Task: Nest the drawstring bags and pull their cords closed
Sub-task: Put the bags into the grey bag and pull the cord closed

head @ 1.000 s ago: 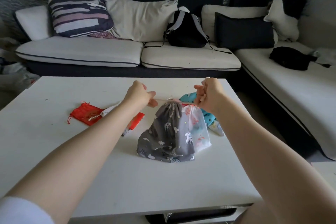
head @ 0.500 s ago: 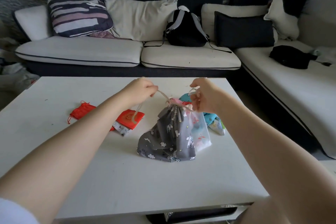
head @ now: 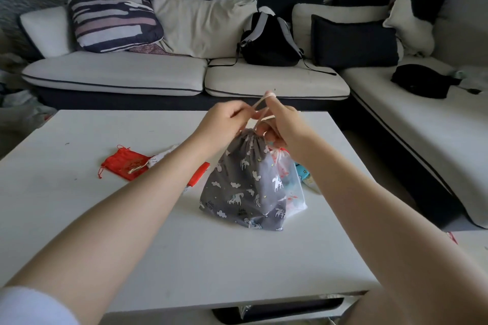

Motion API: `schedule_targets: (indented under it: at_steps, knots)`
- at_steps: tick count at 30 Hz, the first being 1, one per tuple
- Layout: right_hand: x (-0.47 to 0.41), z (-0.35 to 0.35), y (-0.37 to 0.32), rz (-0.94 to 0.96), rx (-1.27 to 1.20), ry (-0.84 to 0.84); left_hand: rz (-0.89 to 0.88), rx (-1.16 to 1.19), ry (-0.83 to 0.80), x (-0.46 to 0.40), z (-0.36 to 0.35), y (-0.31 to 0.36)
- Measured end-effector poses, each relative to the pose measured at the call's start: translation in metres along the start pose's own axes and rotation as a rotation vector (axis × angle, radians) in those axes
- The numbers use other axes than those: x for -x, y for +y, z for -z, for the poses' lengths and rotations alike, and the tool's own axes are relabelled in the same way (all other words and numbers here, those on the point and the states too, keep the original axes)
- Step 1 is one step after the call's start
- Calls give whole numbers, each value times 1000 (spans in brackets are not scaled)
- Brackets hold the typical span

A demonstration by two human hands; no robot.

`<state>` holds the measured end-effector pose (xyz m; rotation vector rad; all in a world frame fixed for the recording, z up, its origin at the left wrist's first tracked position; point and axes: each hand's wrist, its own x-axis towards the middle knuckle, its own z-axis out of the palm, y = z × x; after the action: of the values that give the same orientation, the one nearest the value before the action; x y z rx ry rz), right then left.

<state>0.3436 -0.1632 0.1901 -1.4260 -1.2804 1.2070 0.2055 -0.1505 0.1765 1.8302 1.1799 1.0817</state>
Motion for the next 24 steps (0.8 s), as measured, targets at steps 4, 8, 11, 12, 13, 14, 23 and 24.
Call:
schedule_targets:
  at_steps: [4, 8, 11, 12, 13, 14, 23, 24]
  knots:
    - [1, 6, 2, -28, 10, 5, 17, -18, -65, 5, -11, -3]
    - [2, 12, -1, 16, 34, 97, 71, 117, -112, 6, -16, -1]
    - [0, 14, -1, 95, 4, 139, 109, 153, -125, 8, -18, -1]
    - [1, 13, -1, 125, 10, 139, 131, 168, -143, 8, -20, -1]
    - [0, 12, -1, 155, 16, 135, 154, 179, -164, 9, -22, 1]
    - [0, 12, -2, 180, 18, 129, 175, 187, -182, 9, -23, 2]
    - [-2, 16, -2, 105, -360, -93, 329, 339, -134, -1, -21, 0]
    - [-5, 19, 0, 74, -333, -14, 391, 384, -109, -2, -19, -1]
